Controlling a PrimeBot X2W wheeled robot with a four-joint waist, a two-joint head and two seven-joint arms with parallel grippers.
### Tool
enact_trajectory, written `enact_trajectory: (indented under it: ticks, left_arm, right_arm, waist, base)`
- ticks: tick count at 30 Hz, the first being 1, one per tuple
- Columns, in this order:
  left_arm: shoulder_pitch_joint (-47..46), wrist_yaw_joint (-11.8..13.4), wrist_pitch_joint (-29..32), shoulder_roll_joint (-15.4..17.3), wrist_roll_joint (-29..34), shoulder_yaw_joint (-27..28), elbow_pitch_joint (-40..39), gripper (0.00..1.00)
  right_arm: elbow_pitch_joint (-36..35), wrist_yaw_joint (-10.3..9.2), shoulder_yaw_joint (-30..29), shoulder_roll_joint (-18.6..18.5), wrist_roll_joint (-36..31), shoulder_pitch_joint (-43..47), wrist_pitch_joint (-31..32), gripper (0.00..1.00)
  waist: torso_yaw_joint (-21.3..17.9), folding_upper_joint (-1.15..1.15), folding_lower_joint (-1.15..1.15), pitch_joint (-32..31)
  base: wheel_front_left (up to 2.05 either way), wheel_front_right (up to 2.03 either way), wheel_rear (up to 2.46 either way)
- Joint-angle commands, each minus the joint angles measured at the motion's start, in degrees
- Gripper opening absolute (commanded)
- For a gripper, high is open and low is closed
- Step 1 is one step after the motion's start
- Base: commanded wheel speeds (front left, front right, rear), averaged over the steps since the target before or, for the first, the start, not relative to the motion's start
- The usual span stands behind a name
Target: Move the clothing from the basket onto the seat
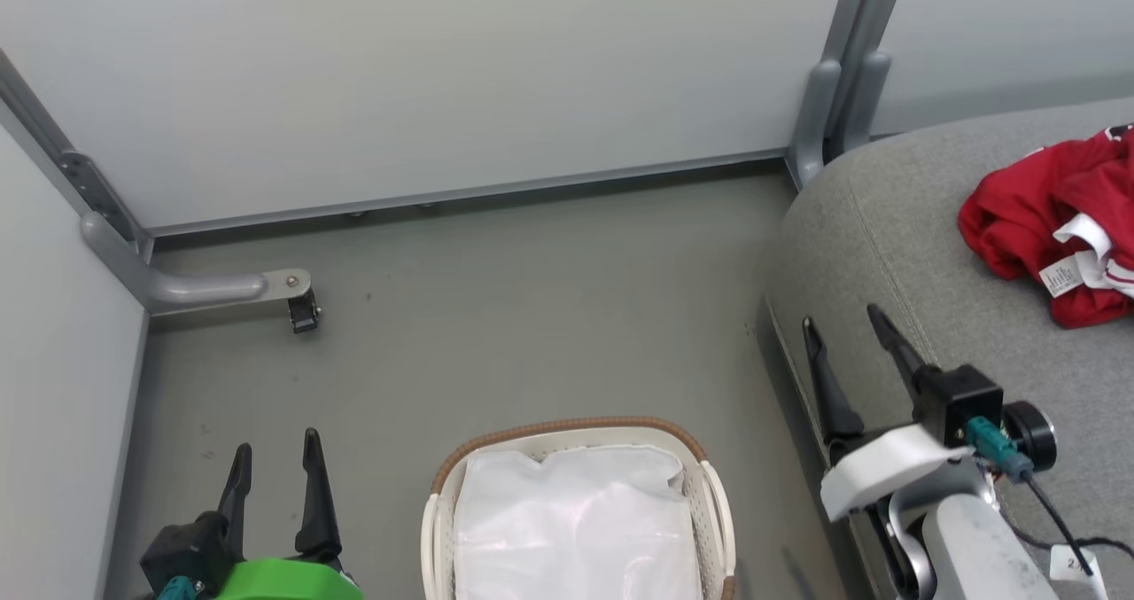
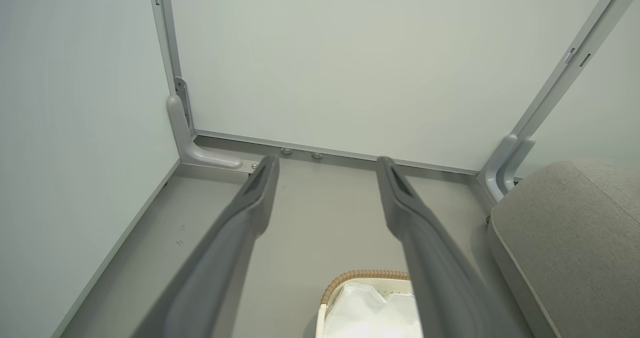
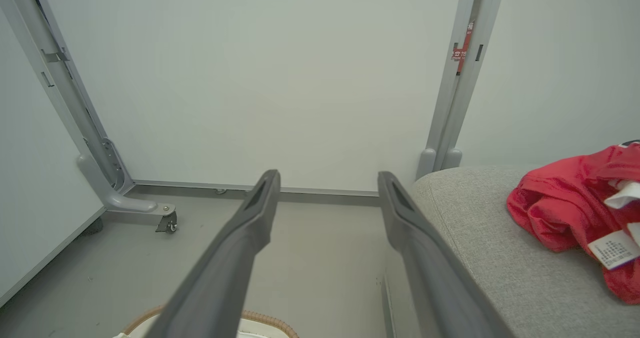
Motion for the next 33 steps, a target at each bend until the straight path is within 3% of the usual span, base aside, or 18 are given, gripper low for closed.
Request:
enact_trajectory:
  ticks: [1, 12, 33]
  left_arm:
    - [1.1, 0.4, 0.0, 0.1, -0.2, 0.1, -0.4, 1.00]
    - [1.8, 0.8, 0.0, 0.1, -1.0, -0.5, -0.5, 1.00]
    - [1.2, -0.1, 0.0, 0.1, 0.5, -1.2, 0.8, 1.00]
  right_arm:
    - [-0.5, -0.08, 0.5, -0.2, 0.4, 1.5, 0.0, 1.00]
    - [-0.4, -0.08, 2.8, -0.2, 1.9, 5.6, 0.0, 1.00]
    - [-0.2, -0.08, 2.2, -0.2, 3.2, 5.0, 0.0, 1.00]
  waist:
    - [1.0, 0.00, 0.00, -1.6]
    - [1.3, 0.00, 0.00, -2.6]
    - [1.4, 0.00, 0.00, -2.3]
  base:
    - [0.00, 0.00, 0.00]
    - [0.00, 0.00, 0.00]
    - [0.00, 0.00, 0.00]
